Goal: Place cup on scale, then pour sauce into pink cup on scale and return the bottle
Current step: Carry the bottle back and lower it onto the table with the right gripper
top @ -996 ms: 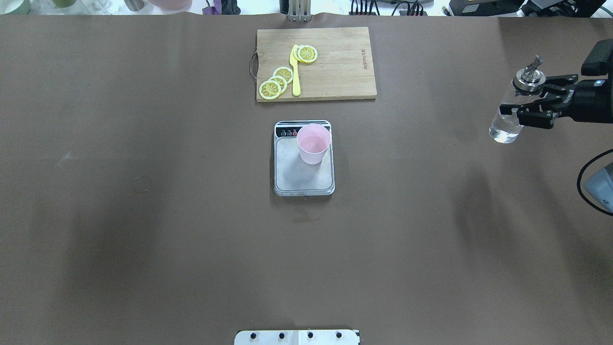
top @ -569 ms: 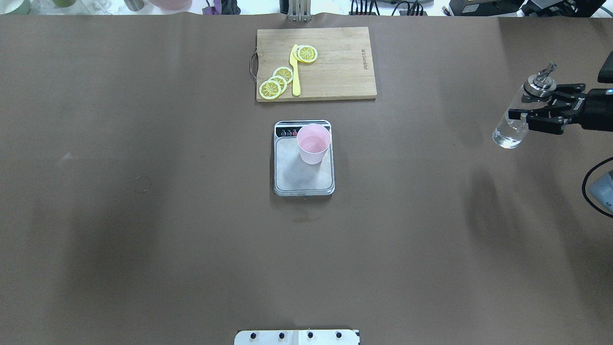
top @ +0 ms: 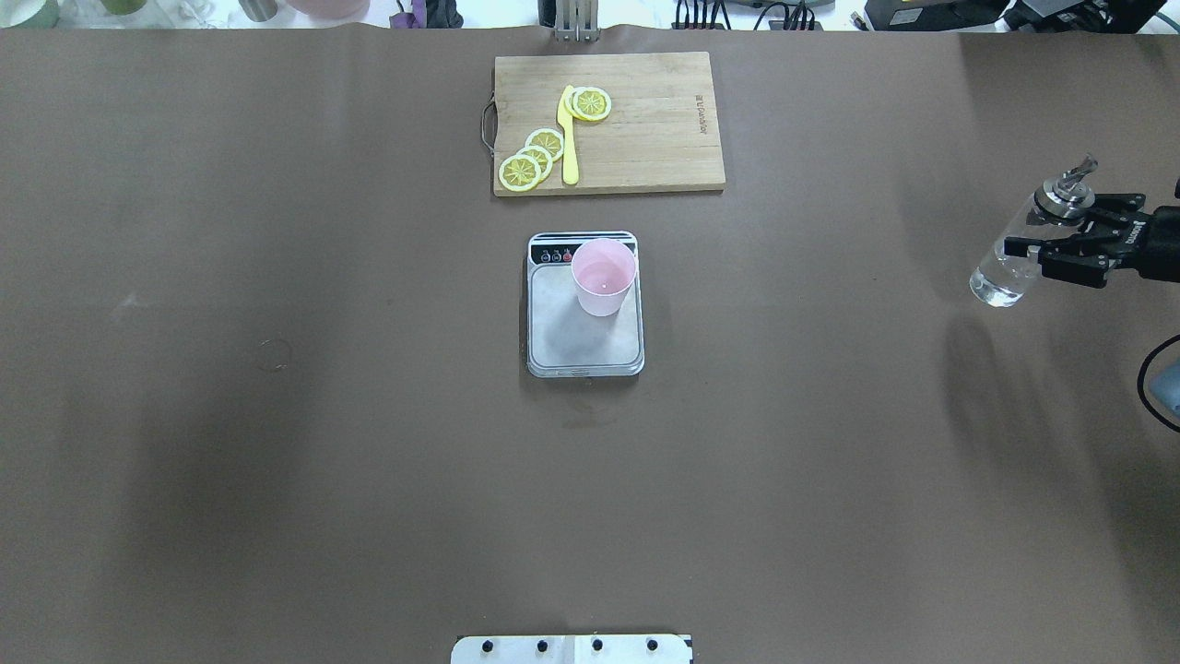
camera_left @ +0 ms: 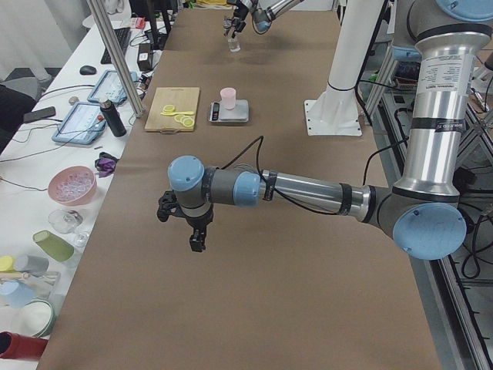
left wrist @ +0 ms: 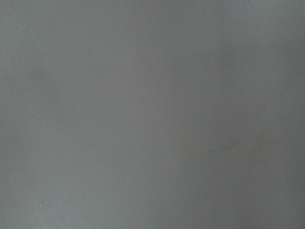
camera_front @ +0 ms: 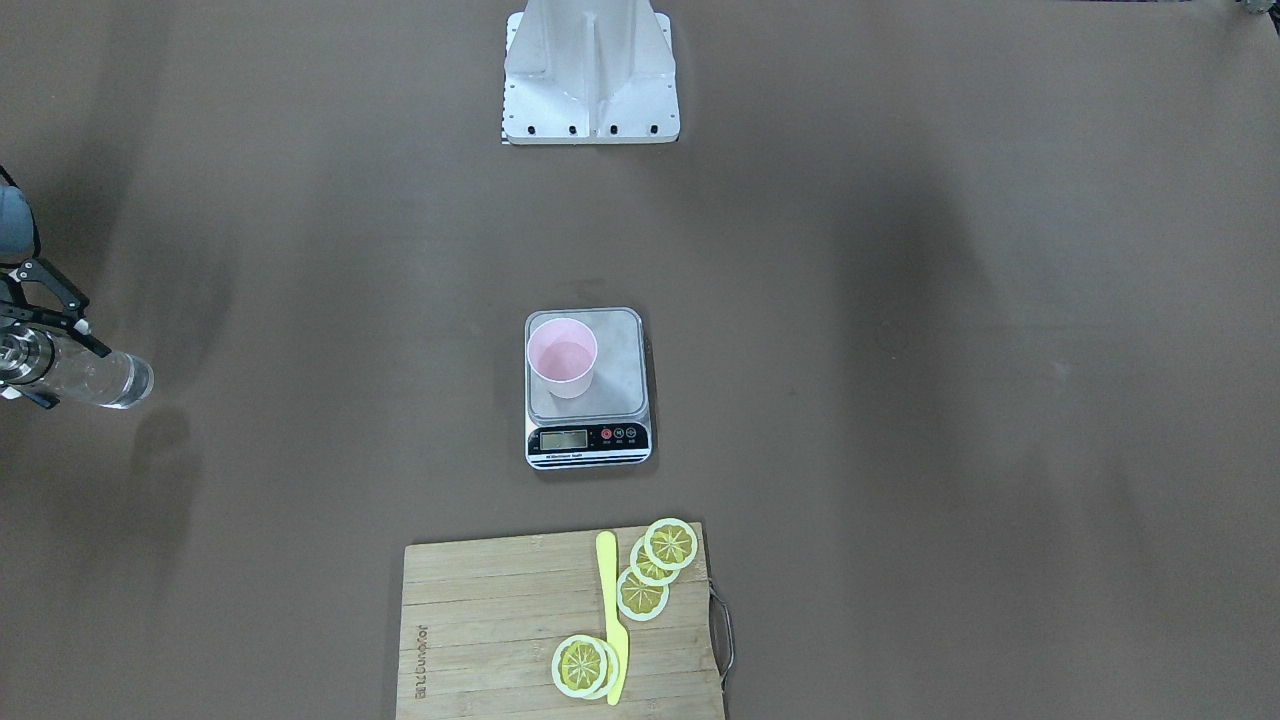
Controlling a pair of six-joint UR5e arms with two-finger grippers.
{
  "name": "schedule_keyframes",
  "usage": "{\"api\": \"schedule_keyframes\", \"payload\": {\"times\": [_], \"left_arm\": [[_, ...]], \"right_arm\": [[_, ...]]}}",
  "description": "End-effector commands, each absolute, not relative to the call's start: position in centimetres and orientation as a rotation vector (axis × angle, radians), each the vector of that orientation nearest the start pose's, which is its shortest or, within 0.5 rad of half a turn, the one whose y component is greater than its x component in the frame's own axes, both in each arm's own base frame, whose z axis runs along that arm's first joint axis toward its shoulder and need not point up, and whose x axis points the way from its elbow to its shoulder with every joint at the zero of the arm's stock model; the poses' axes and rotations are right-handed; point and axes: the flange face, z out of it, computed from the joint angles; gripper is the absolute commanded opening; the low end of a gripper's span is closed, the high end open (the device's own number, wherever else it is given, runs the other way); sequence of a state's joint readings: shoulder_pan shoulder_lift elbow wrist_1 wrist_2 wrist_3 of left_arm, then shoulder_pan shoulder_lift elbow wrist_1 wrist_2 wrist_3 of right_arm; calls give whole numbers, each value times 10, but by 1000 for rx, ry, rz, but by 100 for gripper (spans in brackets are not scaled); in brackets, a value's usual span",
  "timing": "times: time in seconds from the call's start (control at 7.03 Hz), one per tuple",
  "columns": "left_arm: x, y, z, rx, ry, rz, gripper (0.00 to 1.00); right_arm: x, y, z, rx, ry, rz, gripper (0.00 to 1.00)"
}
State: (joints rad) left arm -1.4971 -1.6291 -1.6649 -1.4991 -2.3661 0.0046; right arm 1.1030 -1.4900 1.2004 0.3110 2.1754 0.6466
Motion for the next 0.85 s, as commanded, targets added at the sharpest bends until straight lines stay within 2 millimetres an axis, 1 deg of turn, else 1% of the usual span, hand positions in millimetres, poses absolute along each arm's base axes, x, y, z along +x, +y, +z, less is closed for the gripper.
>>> {"api": "schedule_keyframes", "payload": {"times": [0.0,0.14,0.28,0.43,0.71], "left_arm": [[-24,-520,593,43,796,108,99],[-23,-520,596,38,796,110,99],[-23,-521,594,40,796,110,99],[-23,-521,595,40,796,112,99],[-23,-521,595,40,796,112,99]], "right_arm": [[-151,-468,620,1035,-1189,-342,24],[-150,-471,621,1065,-1158,-342,24],[-151,-471,625,1091,-1122,-358,24],[-152,-471,625,1096,-1116,-359,24],[-158,-472,630,1125,-1077,-375,25]]}}
